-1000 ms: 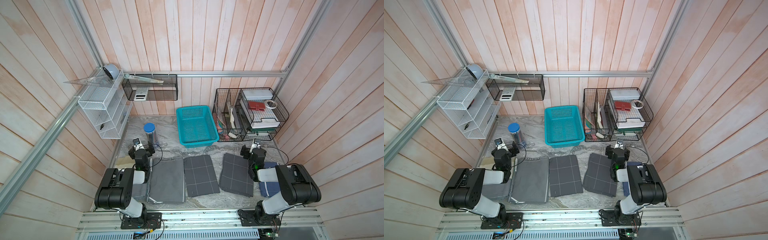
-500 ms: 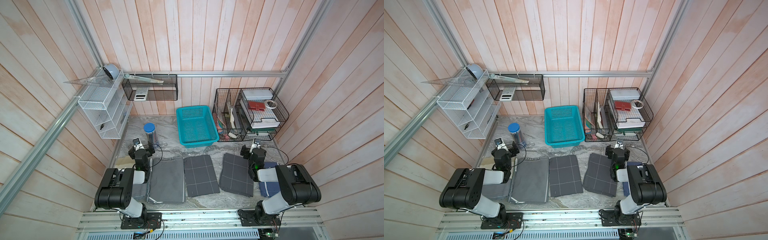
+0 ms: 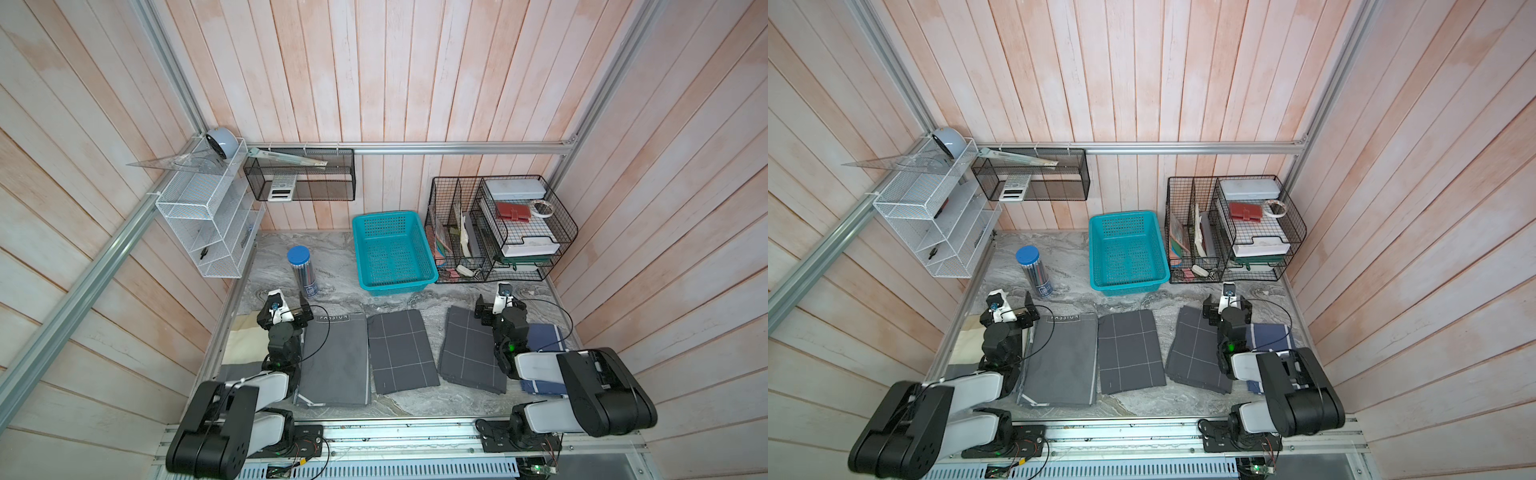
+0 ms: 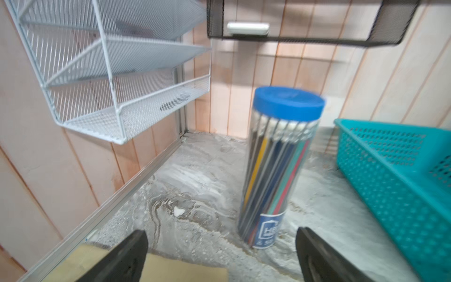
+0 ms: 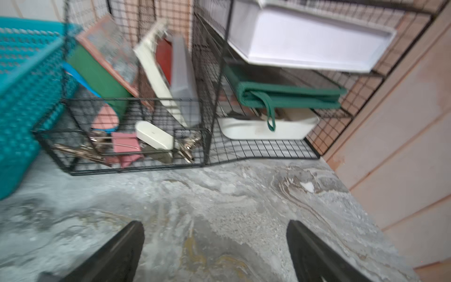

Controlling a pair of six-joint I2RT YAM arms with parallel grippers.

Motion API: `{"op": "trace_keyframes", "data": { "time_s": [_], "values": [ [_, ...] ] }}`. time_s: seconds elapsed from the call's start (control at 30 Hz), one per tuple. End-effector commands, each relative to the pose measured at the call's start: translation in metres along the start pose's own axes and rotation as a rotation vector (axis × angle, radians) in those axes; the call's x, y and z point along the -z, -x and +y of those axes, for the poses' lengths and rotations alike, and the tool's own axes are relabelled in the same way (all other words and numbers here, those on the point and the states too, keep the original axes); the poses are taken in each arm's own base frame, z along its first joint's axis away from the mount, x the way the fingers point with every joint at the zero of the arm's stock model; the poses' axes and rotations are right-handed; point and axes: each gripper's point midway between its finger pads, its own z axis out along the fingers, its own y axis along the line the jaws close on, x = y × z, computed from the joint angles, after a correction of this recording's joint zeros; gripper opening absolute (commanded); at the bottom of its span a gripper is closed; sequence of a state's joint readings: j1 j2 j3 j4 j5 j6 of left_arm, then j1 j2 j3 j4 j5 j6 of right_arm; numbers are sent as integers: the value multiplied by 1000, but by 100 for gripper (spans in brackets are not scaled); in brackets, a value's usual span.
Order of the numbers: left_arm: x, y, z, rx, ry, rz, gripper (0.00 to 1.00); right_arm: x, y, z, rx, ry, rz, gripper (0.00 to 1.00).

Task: Put the folded pillowcase in the basket
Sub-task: Adjust the pillowcase at the center of the board.

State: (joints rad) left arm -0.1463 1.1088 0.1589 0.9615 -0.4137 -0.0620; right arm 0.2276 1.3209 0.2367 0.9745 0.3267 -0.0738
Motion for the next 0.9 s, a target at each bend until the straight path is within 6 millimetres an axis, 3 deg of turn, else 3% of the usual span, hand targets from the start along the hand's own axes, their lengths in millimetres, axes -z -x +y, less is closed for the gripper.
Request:
{"op": "trace_keyframes", "data": {
  "time_s": [0.0,0.17,0.3,0.37,0.5,0.67,0.77,0.87],
  "values": [
    [6,27,7,49,55,45,100,13,45,3,6,-11,-85,98],
    [23,68,24,335,158,101,100,40,93,-2,-287,43,-22,98],
    [42,78,28,480,187,212,100,73,77,-45,-548,-160,132,98],
    [55,76,33,543,208,249,100,82,75,-50,-602,-129,131,98],
    [67,68,18,563,83,321,100,97,61,-57,-619,-122,210,98],
    [66,41,-17,542,-56,533,100,102,51,-16,-531,76,418,98],
    [66,14,-37,477,-63,708,100,106,50,20,-490,201,479,98],
    [72,-2,-64,382,-89,774,100,111,48,59,-352,277,501,98]
  ]
}}
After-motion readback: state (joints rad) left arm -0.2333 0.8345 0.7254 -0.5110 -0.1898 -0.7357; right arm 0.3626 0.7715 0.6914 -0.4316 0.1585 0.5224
